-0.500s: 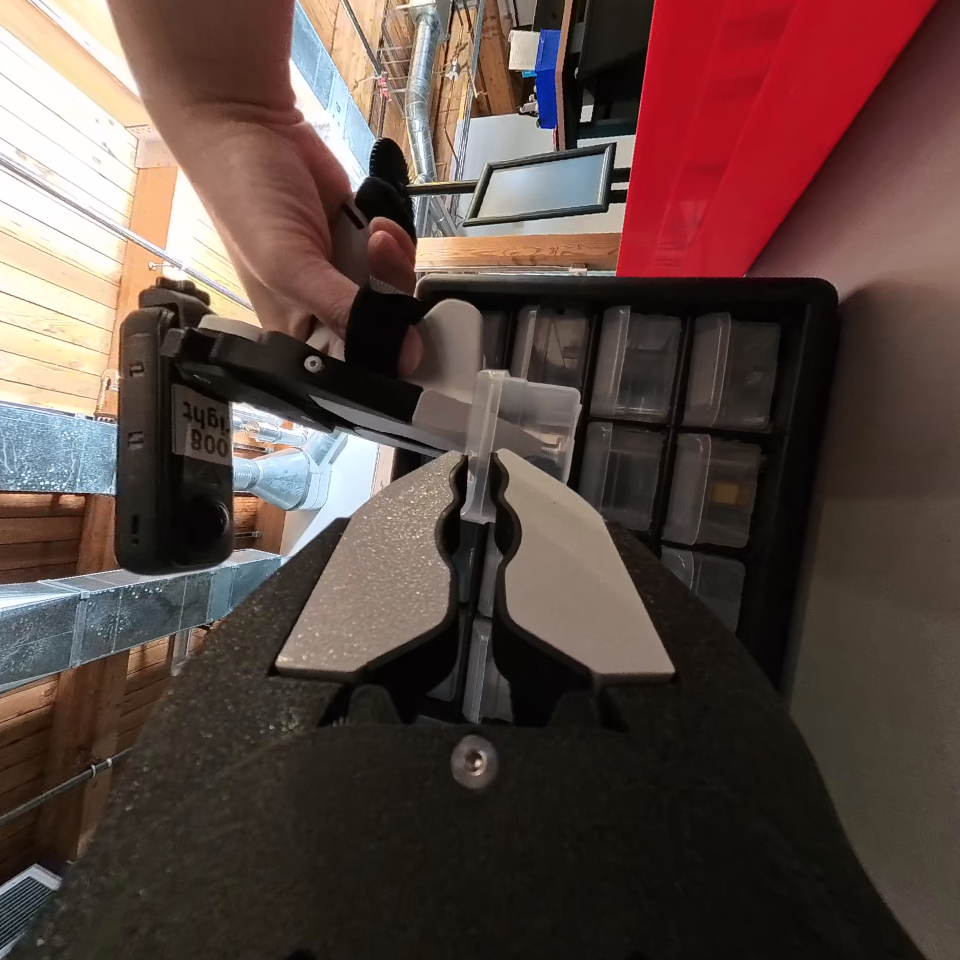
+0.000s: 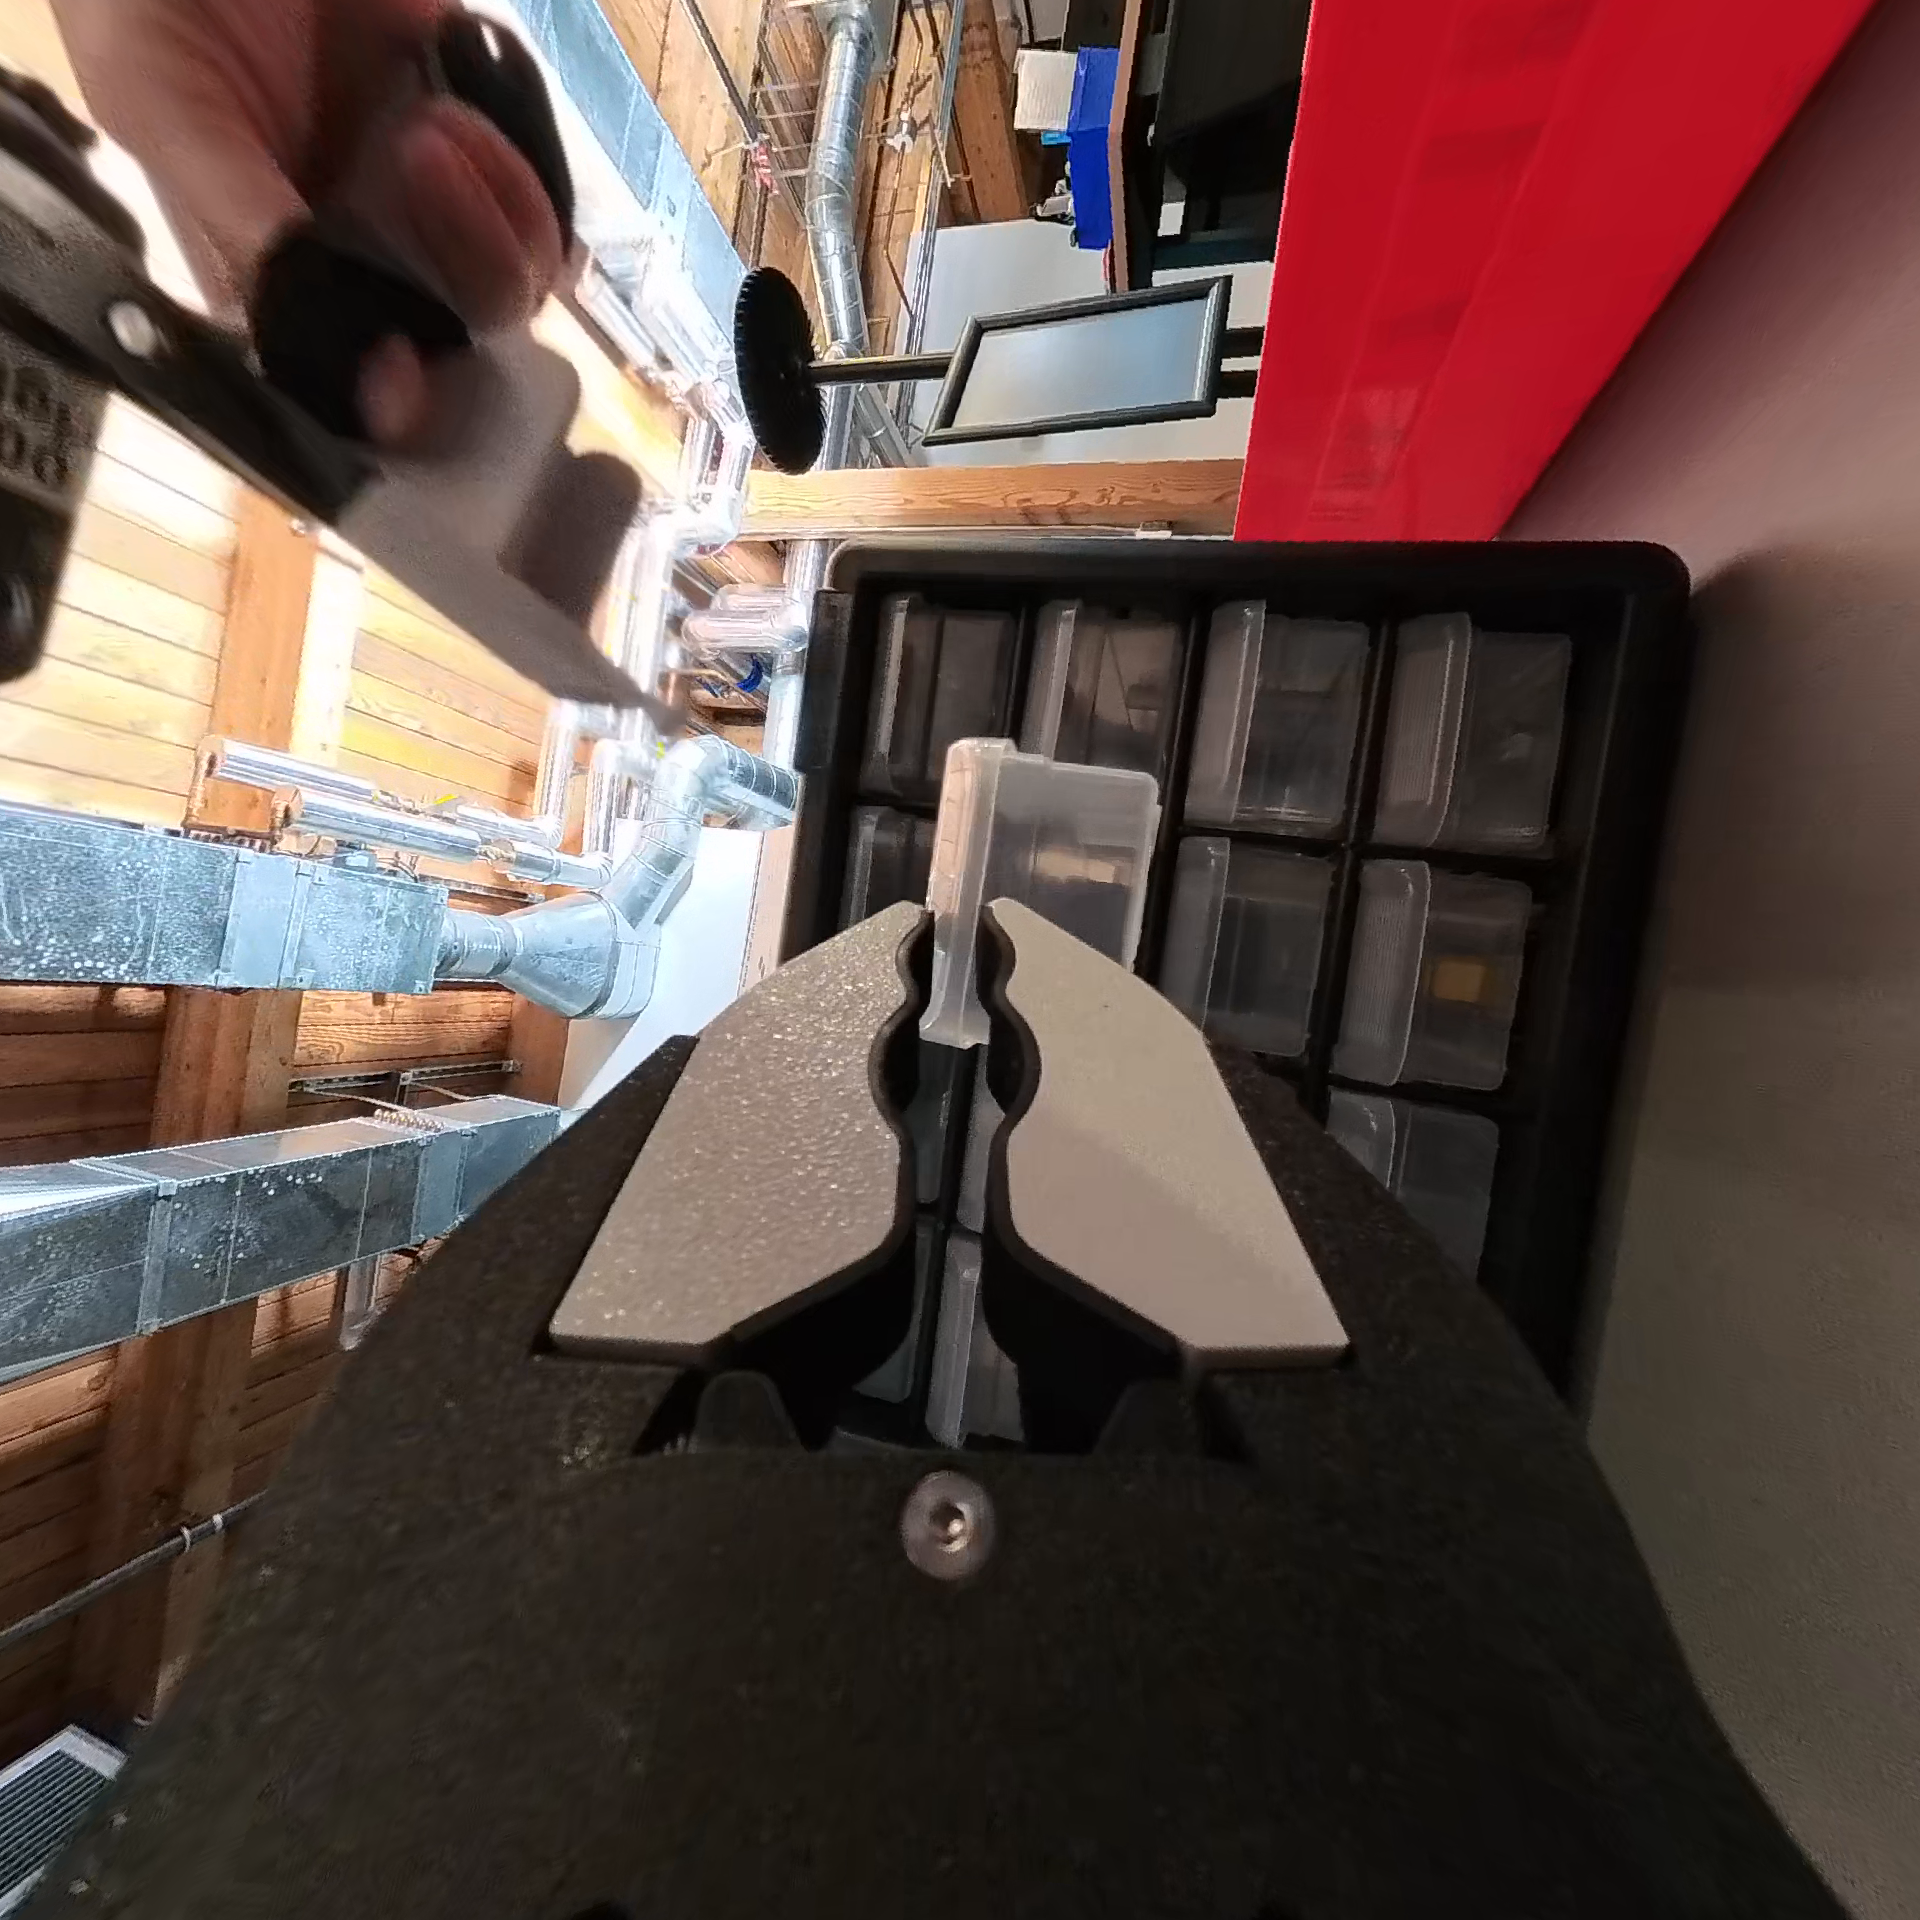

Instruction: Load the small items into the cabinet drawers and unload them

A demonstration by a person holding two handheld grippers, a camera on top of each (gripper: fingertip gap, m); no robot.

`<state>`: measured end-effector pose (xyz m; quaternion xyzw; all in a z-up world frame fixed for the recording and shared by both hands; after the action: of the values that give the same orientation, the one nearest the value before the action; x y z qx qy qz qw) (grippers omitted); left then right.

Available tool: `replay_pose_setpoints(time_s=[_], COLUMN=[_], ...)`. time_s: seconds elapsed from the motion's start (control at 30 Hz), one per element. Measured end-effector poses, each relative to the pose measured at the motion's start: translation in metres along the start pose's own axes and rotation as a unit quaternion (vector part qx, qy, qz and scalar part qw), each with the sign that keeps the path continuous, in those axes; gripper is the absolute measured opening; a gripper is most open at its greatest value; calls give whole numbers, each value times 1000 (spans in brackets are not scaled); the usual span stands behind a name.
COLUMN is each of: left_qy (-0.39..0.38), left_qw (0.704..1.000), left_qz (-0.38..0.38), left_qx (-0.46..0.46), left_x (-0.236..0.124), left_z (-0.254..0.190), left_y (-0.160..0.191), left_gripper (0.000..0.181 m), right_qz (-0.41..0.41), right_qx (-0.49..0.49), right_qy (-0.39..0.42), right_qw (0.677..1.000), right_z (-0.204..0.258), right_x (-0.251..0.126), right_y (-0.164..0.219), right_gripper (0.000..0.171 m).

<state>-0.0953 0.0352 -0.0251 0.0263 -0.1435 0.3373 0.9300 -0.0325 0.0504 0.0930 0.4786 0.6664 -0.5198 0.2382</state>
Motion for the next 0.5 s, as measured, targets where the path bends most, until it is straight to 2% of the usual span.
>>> replay_pose_setpoints(time_s=[0.1,0.2,0.37,0.5], left_qy=[0,0,1,2], left_qw=[1000,1000,1000,1000], left_qz=[0,1,10,16], left_qx=[0,0,-1,-3], left_x=[2,4,7,8], left_z=[0,0,1,1], left_y=[0,0,4,6], left_gripper=[7,7,7,7], right_qz=[13,81,213,255], right_qx=[60,152,298,366], right_qy=[31,56,39,-4], right_qw=[998,983,930,895], right_z=[-13,-32,-41,-28], right_x=[-34,-38,10,46], right_y=[43,117,244,300], right_gripper=[7,7,7,7])
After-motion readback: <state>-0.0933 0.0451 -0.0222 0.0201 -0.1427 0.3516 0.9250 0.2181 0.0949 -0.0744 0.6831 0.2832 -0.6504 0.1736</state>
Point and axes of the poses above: each gripper's, where its closed fingertips meet, x out along the fingers, y out of its underside, z = x × y across the jaws, the point moved 3 cm from there along -x, back along the fingers, and after that the axes turned 5 degrees about -x, right-handed, at the moved point
